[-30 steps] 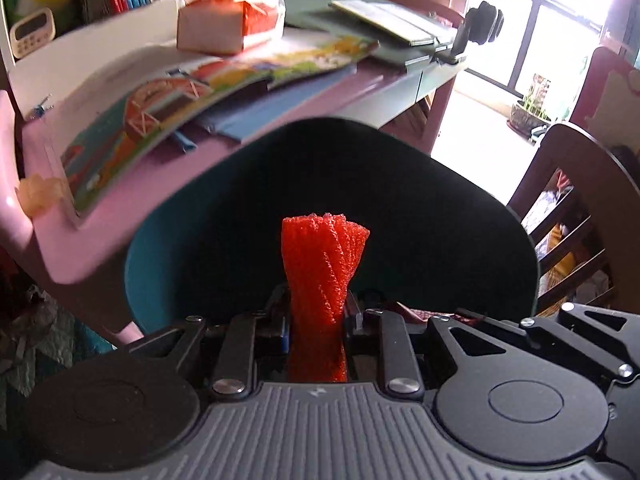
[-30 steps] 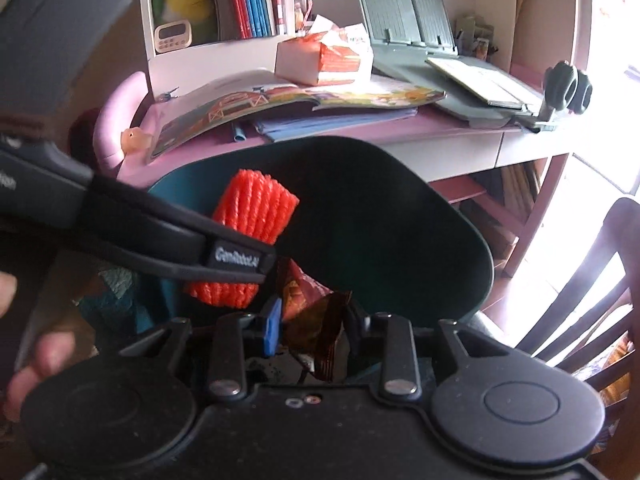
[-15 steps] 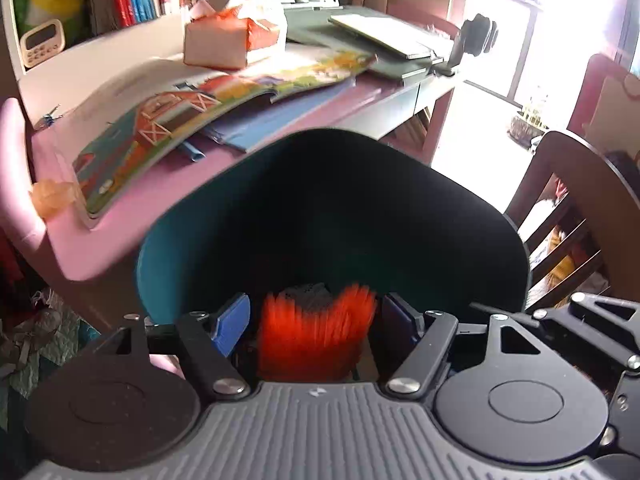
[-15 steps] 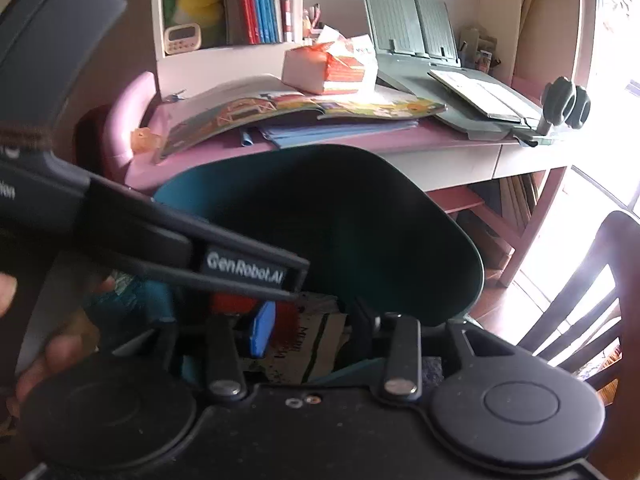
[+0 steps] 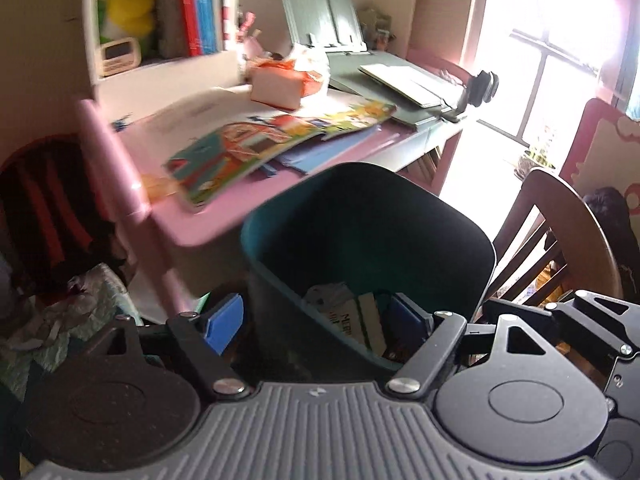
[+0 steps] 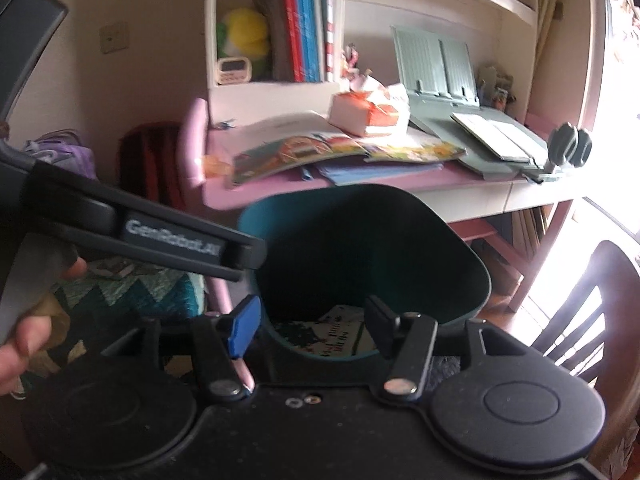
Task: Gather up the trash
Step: 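Move both open tools back down to the trash pile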
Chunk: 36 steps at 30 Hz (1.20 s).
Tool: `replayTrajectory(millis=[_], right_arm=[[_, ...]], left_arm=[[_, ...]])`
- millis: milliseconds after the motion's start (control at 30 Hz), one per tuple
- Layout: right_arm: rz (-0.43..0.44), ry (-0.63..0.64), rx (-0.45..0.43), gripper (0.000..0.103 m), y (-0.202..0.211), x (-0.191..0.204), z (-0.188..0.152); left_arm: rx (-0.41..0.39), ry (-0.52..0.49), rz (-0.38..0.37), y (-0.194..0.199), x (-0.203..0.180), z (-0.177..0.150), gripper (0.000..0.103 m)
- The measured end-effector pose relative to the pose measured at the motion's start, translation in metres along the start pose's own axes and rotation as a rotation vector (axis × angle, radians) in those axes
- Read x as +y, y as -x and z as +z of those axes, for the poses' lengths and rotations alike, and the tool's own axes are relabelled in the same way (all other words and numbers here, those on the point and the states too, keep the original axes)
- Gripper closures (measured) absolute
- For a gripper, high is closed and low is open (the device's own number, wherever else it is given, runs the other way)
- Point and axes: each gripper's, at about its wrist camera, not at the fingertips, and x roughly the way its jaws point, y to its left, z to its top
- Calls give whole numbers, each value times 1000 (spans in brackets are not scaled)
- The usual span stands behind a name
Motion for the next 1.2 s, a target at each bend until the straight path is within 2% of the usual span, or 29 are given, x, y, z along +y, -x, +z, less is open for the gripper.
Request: replayTrajectory(millis=[333, 633, 700, 800, 1033, 1200], right_arm=[[114, 71, -29, 45, 35, 72, -7], [263, 120, 14, 44, 24, 162, -30], [299, 127, 25, 44, 16, 184, -38], [356, 152, 47, 44, -2, 223, -55], [501, 167, 154, 44, -79, 311, -114], [539, 208, 259, 44, -144, 363, -169]], left_arm=[[-38, 95, 50, 78, 70, -58, 22], [-27, 170, 45, 121, 150, -128, 21], [-26, 191, 53, 126, 173, -146, 18], [-21, 234, 80, 130, 213, -174, 2], [-38, 326, 200, 119, 313, -254, 0], [54, 449, 265, 81, 386, -328, 0]])
